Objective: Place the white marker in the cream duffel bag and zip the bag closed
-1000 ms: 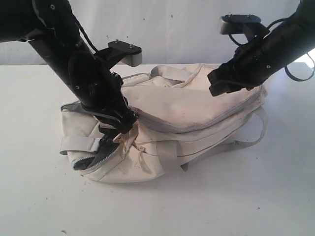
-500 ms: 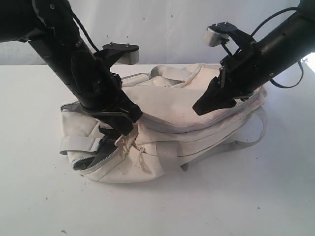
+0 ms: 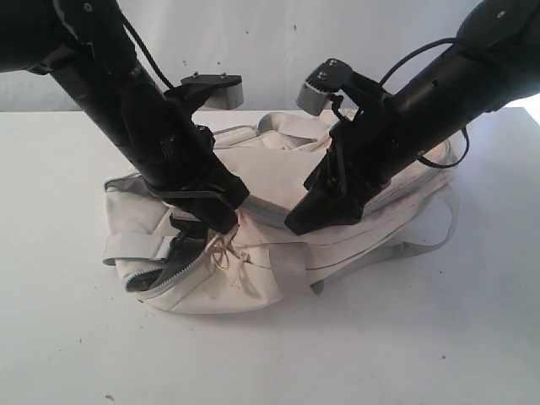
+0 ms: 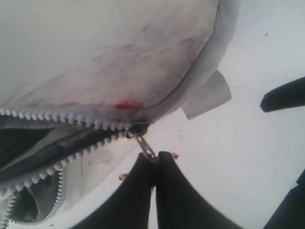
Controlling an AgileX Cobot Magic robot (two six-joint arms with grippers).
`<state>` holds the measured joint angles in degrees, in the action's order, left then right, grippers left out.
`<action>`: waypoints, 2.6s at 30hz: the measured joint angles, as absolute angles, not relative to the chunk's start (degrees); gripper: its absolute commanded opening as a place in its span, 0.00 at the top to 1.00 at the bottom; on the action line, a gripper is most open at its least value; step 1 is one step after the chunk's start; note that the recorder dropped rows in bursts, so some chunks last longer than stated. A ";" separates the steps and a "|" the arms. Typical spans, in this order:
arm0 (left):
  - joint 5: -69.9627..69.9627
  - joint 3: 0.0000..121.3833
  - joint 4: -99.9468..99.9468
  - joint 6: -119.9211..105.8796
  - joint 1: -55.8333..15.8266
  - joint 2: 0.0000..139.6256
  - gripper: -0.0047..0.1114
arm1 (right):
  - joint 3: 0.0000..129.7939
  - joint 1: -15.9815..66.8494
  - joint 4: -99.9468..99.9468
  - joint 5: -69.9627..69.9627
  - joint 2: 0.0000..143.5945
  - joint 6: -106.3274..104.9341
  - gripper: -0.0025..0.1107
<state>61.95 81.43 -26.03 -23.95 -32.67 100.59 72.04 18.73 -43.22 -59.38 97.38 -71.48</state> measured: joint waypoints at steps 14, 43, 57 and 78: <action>62.37 81.43 -30.02 -25.59 -32.67 100.59 0.96 | 72.04 18.88 -44.01 -57.60 98.51 -71.58 0.35; 61.06 81.33 -30.92 -24.59 -30.48 100.59 0.96 | 71.45 18.88 -43.10 -56.39 102.42 -73.10 0.98; 62.02 81.00 -30.72 -24.40 -19.46 100.56 0.96 | 71.45 19.56 -41.78 -55.70 102.42 -73.10 0.98; 66.43 76.17 -43.91 -38.78 -13.66 100.08 0.89 | 71.35 19.43 -36.77 -53.46 102.44 -72.05 0.98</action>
<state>66.43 76.17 -43.91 -38.78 -13.66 100.08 71.35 19.43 -36.77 -53.46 102.44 -72.05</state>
